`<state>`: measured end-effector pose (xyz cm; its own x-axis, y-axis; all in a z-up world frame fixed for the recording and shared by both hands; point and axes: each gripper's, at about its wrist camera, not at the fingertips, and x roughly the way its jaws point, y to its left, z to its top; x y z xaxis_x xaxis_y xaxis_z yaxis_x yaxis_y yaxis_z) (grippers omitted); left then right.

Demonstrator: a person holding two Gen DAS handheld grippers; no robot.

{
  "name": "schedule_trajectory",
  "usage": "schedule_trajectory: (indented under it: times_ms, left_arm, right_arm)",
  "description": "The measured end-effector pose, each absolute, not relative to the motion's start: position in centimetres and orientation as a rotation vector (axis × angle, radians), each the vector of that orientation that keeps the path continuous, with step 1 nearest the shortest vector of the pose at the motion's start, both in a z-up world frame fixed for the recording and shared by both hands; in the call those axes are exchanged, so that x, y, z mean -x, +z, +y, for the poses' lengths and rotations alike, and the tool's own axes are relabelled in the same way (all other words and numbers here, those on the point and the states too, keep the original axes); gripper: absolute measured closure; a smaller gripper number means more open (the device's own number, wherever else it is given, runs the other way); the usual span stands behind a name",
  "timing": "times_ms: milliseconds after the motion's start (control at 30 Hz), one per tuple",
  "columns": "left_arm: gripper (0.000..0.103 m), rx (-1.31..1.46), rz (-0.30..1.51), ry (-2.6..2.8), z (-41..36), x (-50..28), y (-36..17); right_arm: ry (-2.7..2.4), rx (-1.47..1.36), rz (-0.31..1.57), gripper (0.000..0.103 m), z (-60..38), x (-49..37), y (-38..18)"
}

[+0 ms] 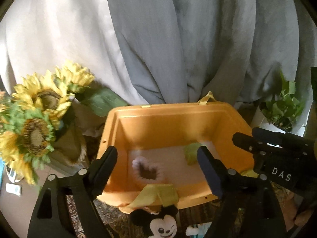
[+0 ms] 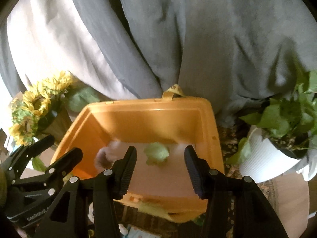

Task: Organize soft objects
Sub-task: 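Open both tools to drop the items and withdraw from the crate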

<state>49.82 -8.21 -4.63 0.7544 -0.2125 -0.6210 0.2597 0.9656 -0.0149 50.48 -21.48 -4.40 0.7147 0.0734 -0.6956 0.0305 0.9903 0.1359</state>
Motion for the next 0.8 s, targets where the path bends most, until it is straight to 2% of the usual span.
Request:
schedule_trajectory:
  times_ms: [67,100,333,467,800]
  left_arm:
    - [0.014,-0.076,0.652,-0.247,-7.9,-48.8,-4.0]
    - [0.013,-0.079,0.644,-0.244,-7.8,-48.4,-3.7]
    - [0.012,-0.085,0.605,-0.222,-7.0,-44.8,-2.1]
    - [0.011,-0.08,0.592,-0.204,-6.6,-42.4,-1.7]
    - [0.011,-0.085,0.544,-0.165,-5.8,-36.2,-1.6]
  right_arm:
    - [0.017,-0.146,0.757,0.038,-21.4,-49.6,-3.7]
    - [0.014,-0.153,0.746,0.037,-21.4,-49.1,-3.4]
    - [-0.007,-0.156,0.691,0.036,-20.9,-45.5,-1.6]
    - [-0.018,-0.15,0.667,0.03,-20.6,-43.3,-0.9]
    - [-0.057,-0.143,0.628,0.03,-20.3,-37.0,-0.6]
